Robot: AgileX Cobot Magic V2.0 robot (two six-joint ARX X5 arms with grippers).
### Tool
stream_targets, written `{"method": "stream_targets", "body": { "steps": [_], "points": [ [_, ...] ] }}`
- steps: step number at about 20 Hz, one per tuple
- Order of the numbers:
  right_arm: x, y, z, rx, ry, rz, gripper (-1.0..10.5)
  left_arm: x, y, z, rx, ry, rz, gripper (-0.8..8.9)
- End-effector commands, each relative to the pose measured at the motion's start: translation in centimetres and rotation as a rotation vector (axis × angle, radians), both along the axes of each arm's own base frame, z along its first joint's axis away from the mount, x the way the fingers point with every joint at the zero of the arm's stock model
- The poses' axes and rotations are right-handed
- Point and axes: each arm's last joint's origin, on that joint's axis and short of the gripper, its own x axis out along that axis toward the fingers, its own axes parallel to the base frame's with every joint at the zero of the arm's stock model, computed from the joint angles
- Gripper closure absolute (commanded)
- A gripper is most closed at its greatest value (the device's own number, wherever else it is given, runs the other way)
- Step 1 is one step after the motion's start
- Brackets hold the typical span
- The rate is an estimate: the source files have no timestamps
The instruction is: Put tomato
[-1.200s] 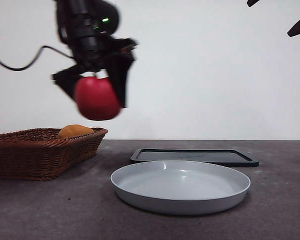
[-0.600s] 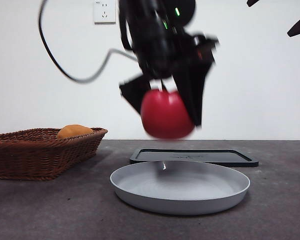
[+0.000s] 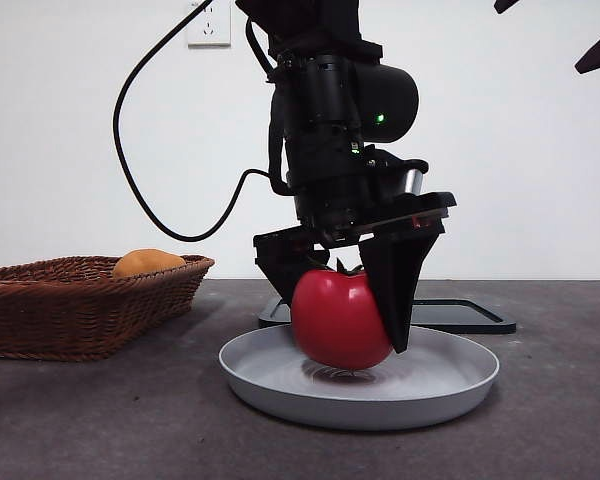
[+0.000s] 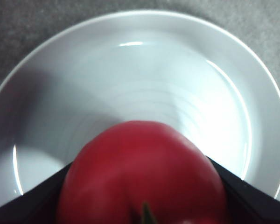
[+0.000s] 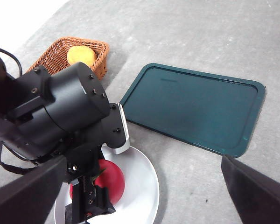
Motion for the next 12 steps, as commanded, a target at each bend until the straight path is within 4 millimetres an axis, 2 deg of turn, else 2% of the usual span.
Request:
{"method": "stream_targets", "body": {
  "steps": [1,2,5,7,9,12],
  "points": [
    [0.12,0.04,0.50,0.004,-0.019,0.003,2.2,0.03,-0.63,-0.86,0.008,0.010,-0.010,5.61],
    [0.12,0.04,0.50,0.004,-0.019,0.003,2.2,0.01,-0.62,-0.86,0.009,0.011,-0.010,5.30],
    [0.12,0.04,0.50,0.004,-0.019,0.003,2.2,0.04,-0.60,-0.86,0.009,0.011,-0.009,2.70],
    [0.12,0.04,0.50,0.004,-0.019,0.003,2.2,0.07,-0.63,-0.84,0.006,0.008,-0.010,1.54],
    [0.12,0.04,0.50,0.004,-0.019,0.003,2.2,0.09,-0.57,-0.82,0.008,0.008,-0.014,1.16],
    [0.12,0.04,0.50,0.004,-0.019,0.003,2.2,0.52,-0.04,0.07,0.020,0.016,-0.017,1.17]
  ]
}}
